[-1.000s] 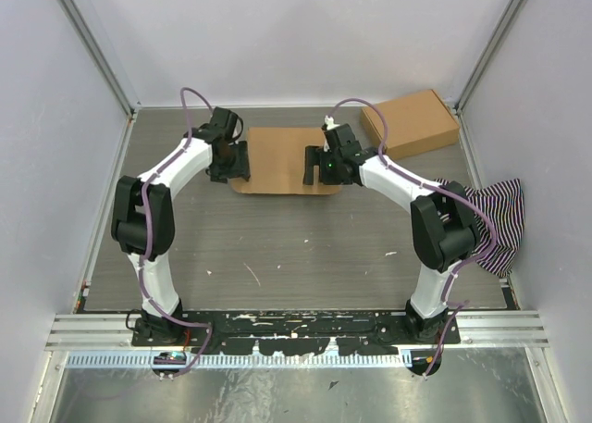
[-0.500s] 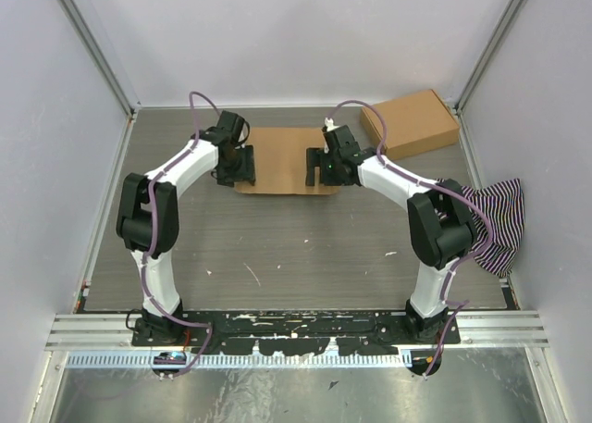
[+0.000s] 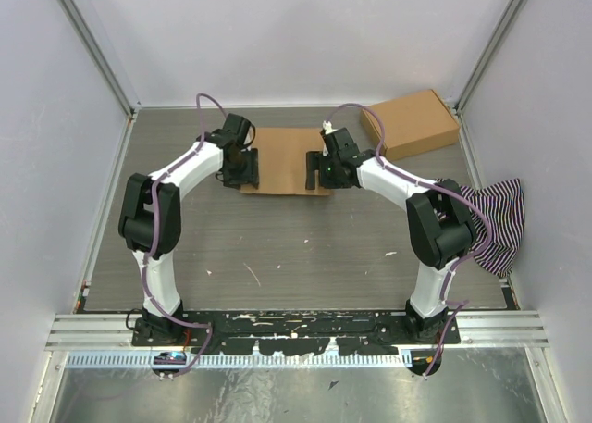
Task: Fold the paper box
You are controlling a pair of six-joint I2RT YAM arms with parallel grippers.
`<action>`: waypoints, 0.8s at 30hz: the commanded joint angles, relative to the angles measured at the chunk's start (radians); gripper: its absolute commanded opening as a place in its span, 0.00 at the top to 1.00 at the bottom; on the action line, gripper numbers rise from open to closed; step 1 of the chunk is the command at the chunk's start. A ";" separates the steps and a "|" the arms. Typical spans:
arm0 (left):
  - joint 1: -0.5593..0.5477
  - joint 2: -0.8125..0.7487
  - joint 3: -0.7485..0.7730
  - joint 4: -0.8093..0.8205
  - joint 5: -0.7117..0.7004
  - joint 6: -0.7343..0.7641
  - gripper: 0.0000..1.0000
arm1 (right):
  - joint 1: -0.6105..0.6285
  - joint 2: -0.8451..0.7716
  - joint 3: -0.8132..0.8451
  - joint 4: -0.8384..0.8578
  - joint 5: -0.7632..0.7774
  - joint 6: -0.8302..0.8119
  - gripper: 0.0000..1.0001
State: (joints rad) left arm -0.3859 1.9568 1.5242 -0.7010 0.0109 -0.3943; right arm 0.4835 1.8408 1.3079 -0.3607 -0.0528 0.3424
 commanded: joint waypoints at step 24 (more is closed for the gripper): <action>-0.016 0.002 0.193 -0.370 0.180 0.016 0.60 | -0.027 -0.031 0.225 -0.318 -0.145 0.076 0.41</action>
State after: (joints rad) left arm -0.3882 1.9533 1.6547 -0.9657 0.0883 -0.3866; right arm 0.4614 1.8332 1.4376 -0.6201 -0.0666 0.3779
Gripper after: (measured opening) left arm 0.402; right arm 0.597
